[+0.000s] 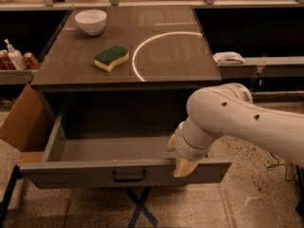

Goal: Open top drawer

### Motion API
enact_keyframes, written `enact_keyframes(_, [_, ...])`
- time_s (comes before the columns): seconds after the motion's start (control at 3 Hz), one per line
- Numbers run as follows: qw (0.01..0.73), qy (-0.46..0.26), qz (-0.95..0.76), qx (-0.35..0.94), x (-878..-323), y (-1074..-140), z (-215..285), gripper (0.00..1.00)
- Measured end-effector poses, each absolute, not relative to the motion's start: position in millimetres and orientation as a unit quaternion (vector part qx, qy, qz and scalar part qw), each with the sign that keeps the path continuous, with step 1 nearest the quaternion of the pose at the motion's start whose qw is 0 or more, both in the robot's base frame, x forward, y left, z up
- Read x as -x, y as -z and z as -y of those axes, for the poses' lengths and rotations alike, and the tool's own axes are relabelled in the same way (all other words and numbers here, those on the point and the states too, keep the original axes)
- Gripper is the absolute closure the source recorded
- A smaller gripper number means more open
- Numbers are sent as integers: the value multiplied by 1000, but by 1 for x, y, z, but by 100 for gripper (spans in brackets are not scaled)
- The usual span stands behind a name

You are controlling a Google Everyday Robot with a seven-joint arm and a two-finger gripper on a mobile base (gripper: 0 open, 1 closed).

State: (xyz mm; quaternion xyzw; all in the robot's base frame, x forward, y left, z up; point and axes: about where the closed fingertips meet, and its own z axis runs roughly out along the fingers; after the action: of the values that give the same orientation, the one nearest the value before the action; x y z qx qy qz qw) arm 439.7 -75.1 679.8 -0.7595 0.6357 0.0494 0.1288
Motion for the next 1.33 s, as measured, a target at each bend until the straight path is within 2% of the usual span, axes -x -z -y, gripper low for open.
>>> enact_keyframes(0.33, [137,-57,-630,763,-444,-685,78,0])
enact_keyframes(1.33, [184,-36,-608,772,-486,-778,119,0])
